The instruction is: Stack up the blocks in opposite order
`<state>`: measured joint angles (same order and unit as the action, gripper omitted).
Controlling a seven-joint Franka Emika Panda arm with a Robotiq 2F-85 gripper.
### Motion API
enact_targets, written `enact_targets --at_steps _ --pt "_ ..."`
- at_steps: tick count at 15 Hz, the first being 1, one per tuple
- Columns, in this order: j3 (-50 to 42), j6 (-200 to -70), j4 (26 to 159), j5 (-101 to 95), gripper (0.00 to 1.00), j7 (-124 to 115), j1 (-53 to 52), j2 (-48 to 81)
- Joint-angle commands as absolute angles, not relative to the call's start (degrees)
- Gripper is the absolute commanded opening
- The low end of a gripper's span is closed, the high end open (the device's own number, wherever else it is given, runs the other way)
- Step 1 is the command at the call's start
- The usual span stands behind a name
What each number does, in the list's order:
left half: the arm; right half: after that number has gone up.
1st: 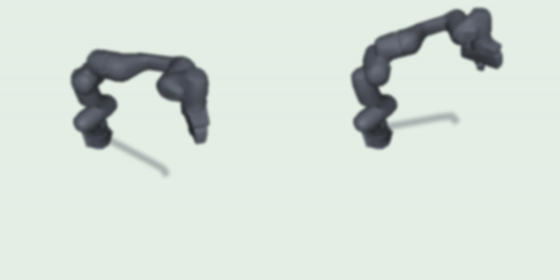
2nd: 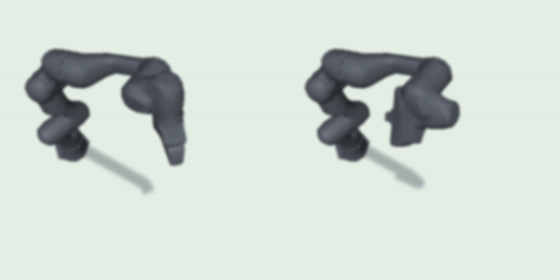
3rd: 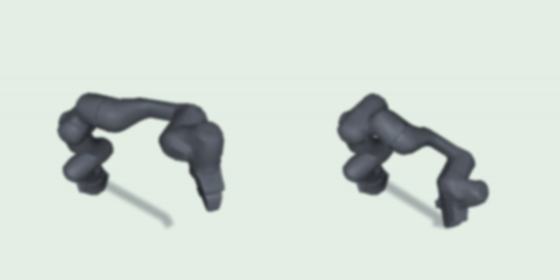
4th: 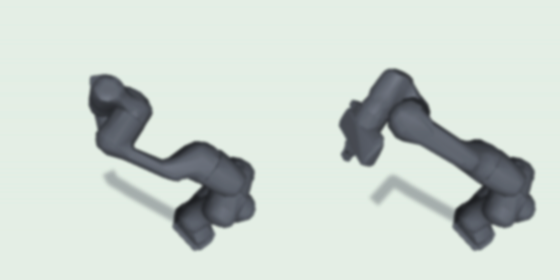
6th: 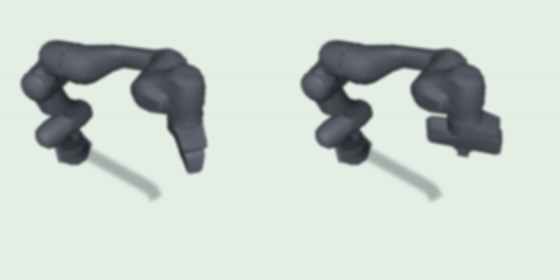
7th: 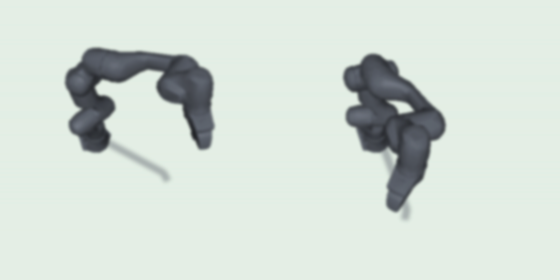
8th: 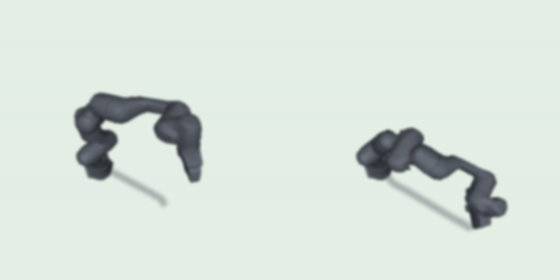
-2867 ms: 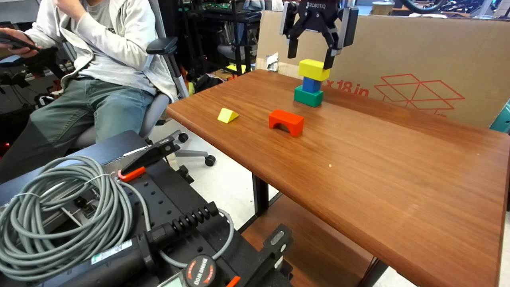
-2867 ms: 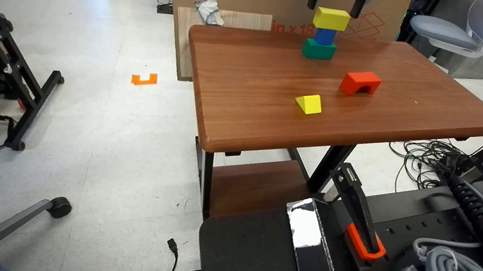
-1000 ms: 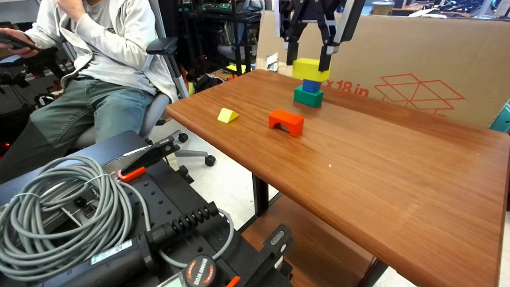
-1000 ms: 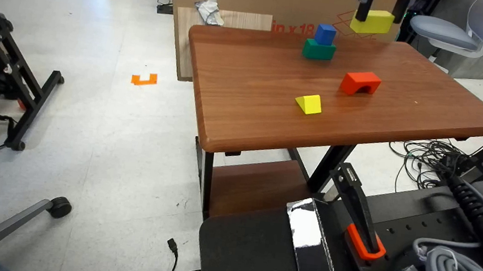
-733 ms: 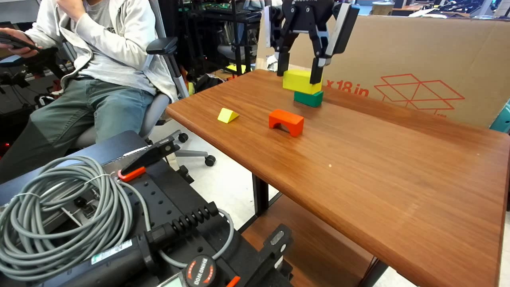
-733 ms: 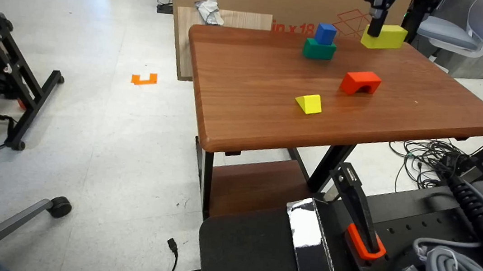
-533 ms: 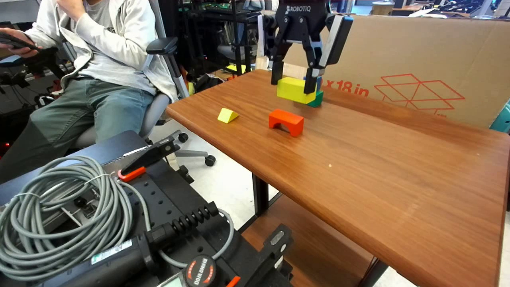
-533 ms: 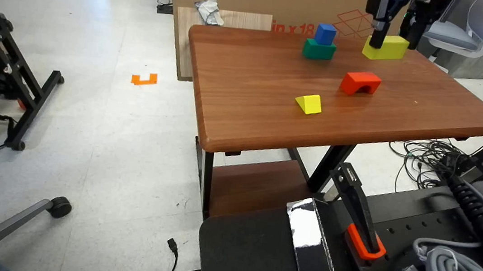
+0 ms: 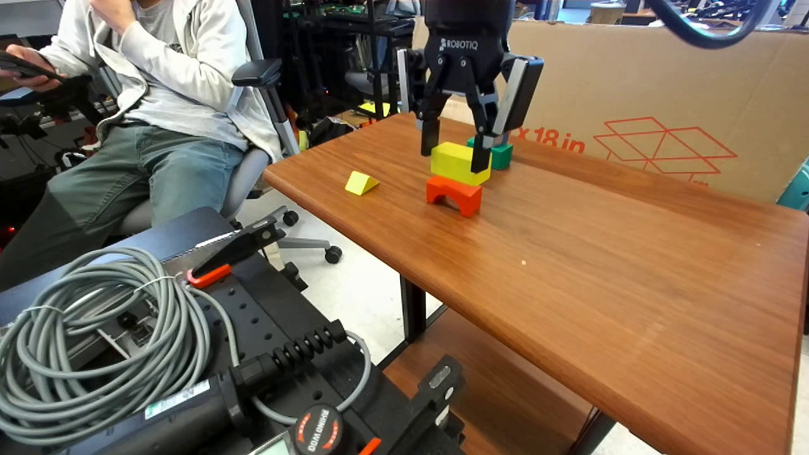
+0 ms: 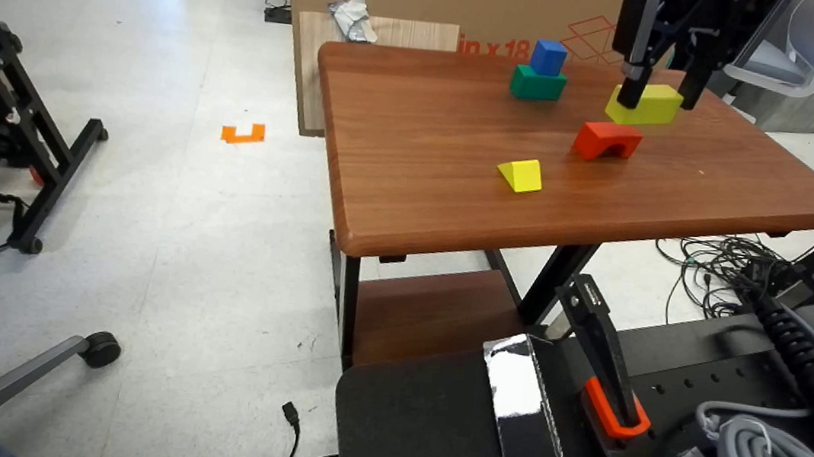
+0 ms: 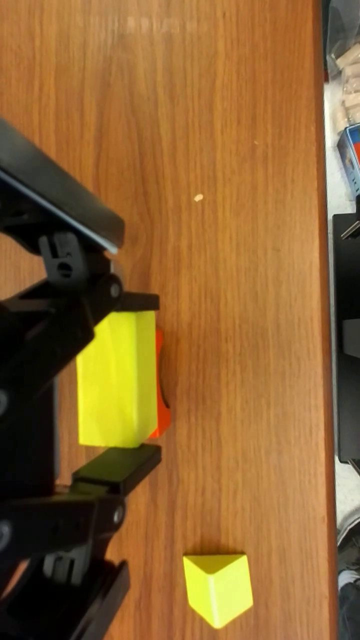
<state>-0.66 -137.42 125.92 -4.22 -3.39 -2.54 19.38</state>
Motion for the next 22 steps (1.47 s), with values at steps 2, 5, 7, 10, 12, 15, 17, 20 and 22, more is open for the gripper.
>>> enact_targets --at_steps 2,5,7,10,12,15,17,20,22 --pt "-0.3 -138.7 125.8 -3.4 0.41 -2.1 -1.7 20.2" --pt "-0.4 -138.7 125.3 -3.5 0.41 -2.4 -1.6 21.3" --pt "-0.3 -138.6 124.8 -3.1 0.41 -2.0 -1.4 22.2" --pt "-0.1 -138.8 124.0 -2.7 0.41 -1.8 -1.2 23.1" --pt "-0.1 -139.1 123.8 -2.5 0.41 -1.7 -1.2 23.3" --pt "0.1 -139.9 124.0 -2.0 0.41 -1.3 -1.2 23.2" --pt "0.2 -140.1 124.0 -1.8 0.58 -1.0 -1.3 23.3" --pt "0.4 -140.1 124.5 -1.8 0.98 -0.7 -1.4 22.7" --pt "0.1 -141.0 125.7 -2.5 1.0 -1.1 -1.6 21.2"
